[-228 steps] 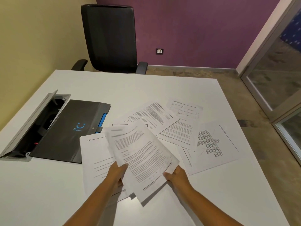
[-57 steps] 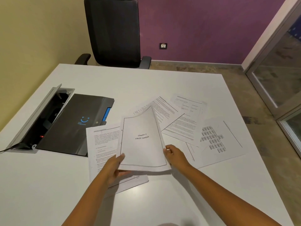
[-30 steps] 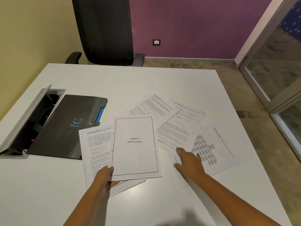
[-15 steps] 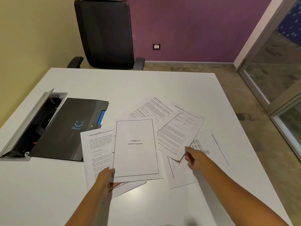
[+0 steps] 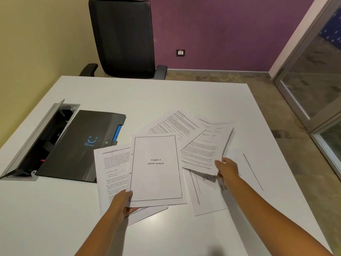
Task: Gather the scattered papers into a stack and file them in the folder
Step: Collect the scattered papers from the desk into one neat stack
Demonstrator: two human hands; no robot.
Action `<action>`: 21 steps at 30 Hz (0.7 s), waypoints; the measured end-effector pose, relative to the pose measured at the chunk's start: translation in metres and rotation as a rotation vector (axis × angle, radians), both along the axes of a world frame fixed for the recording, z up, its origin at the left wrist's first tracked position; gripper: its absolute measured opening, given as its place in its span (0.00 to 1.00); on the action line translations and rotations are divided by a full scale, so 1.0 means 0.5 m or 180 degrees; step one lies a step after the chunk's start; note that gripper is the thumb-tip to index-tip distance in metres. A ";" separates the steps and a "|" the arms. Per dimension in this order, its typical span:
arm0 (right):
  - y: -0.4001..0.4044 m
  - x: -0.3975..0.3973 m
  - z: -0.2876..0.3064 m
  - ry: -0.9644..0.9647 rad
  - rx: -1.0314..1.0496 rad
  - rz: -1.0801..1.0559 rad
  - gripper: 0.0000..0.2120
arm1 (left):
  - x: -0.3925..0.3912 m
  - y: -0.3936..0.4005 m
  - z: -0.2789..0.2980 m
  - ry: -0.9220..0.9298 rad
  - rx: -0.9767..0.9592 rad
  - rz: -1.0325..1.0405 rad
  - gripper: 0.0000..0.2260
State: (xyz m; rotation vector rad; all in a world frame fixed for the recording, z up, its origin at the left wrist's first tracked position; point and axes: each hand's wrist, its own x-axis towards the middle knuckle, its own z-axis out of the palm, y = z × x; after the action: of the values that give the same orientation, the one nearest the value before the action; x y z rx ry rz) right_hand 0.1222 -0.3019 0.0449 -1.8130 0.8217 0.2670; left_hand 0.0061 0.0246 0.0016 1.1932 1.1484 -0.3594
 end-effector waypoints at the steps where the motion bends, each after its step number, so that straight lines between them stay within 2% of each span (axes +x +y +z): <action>1: -0.002 0.004 0.013 -0.0121 -0.0127 -0.0006 0.13 | 0.001 0.000 -0.002 0.0017 0.0014 0.0000 0.03; 3: -0.003 0.014 0.047 -0.0421 -0.0211 -0.0099 0.14 | 0.002 0.001 -0.004 0.0058 0.0046 0.0013 0.03; 8: -0.007 0.032 0.139 -0.1192 -0.0198 -0.0206 0.05 | 0.004 0.003 -0.006 0.0106 0.0064 0.0005 0.02; 13: -0.011 0.027 0.221 -0.1654 -0.0133 -0.0221 0.04 | 0.003 0.001 -0.001 0.0040 0.0047 -0.0037 0.01; 17: 0.000 0.019 0.233 -0.1705 0.0111 -0.0221 0.04 | 0.003 -0.001 0.006 0.0021 -0.0001 -0.0076 0.02; 21: 0.026 -0.004 0.192 -0.1274 0.0301 -0.0037 0.09 | -0.001 -0.005 0.017 -0.0043 -0.0035 -0.0041 0.01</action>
State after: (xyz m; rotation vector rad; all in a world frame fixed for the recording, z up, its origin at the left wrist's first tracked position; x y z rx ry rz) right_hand 0.1199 -0.2891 0.1412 -1.6959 0.5276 -0.0653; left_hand 0.0057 0.0222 0.0102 1.1922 1.1260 -0.3664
